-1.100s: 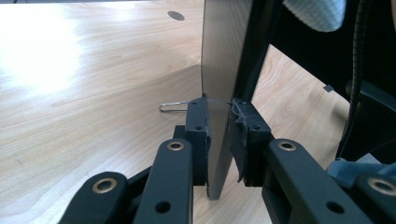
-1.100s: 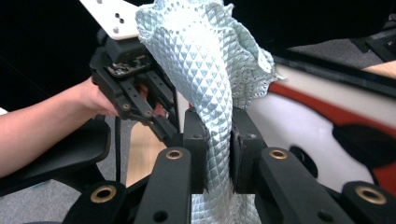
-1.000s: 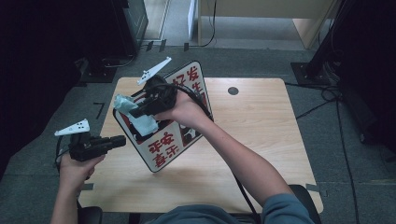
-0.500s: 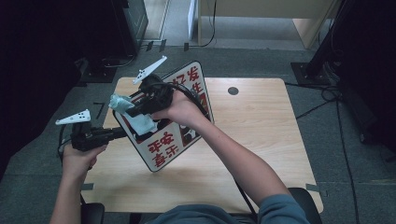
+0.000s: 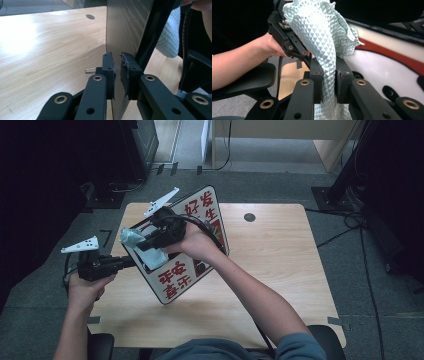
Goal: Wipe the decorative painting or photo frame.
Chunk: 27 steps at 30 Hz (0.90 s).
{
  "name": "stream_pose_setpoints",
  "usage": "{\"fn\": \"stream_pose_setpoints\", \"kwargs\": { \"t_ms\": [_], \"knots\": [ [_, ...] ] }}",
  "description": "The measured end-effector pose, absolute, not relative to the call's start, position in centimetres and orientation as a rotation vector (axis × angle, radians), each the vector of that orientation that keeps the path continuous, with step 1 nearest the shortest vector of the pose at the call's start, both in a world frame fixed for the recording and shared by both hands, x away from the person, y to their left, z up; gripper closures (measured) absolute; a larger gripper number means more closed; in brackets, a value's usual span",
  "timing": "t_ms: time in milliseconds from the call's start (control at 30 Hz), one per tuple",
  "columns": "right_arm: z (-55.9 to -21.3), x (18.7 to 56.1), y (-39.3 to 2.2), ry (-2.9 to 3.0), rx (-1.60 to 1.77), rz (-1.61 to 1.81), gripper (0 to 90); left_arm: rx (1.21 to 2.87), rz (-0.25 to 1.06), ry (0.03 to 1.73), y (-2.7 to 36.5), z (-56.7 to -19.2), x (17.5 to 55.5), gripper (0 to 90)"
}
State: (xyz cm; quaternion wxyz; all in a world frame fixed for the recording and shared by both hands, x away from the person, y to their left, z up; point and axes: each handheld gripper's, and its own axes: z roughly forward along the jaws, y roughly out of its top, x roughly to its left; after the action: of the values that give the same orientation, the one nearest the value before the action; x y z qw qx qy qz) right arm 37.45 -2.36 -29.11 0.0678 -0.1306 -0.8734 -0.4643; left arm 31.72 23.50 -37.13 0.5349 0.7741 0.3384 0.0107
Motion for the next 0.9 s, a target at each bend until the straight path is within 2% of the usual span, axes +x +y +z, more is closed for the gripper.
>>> {"fn": "stream_pose_setpoints", "kwargs": {
  "t_ms": [900],
  "knots": [
    [-33.1,36.5,-2.8,-2.615,-0.350,-1.397,79.7,1.842,0.027,0.803,23.4,-36.8,31.7,83.6]
  ]
}}
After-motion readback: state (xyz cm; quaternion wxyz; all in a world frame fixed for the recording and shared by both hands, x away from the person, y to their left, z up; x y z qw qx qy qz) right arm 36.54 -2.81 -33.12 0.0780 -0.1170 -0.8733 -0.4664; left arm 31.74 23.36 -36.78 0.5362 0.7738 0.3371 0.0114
